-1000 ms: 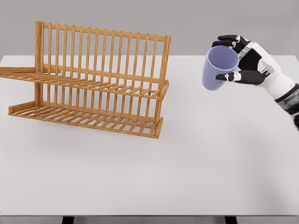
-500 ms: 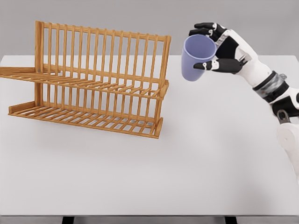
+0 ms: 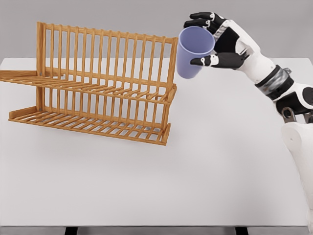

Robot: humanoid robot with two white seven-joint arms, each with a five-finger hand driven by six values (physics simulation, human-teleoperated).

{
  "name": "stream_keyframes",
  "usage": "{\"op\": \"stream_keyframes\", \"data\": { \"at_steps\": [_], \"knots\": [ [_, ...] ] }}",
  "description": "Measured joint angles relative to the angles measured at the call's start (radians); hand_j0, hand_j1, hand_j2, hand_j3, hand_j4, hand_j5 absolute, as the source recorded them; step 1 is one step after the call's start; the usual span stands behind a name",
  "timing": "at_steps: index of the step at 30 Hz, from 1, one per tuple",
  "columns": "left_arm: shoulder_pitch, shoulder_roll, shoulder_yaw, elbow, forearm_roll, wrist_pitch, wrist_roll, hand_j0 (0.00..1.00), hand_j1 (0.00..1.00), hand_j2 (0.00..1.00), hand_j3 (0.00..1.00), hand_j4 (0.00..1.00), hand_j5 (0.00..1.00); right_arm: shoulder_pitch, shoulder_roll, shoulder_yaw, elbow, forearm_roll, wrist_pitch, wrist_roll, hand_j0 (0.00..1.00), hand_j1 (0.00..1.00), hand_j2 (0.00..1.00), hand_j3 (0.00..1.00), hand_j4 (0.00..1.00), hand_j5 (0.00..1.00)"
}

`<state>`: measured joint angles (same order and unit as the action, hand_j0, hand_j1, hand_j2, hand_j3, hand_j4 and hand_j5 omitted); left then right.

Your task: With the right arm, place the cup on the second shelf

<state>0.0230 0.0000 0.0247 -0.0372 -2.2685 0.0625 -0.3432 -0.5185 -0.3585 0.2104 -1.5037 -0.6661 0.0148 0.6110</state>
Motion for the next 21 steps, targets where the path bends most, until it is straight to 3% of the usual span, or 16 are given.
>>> {"op": "stream_keyframes", "data": {
  "at_steps": [21],
  "knots": [
    [0.0,0.0,0.0,0.0,0.0,0.0,0.0,1.0,1.0,1.0,1.0,1.0,1.0,-0.051,0.095,0.059,-0.037,0.134,-0.006,0.0,0.72,0.72,0.72,0.72,0.72,0.72]
  ]
}}
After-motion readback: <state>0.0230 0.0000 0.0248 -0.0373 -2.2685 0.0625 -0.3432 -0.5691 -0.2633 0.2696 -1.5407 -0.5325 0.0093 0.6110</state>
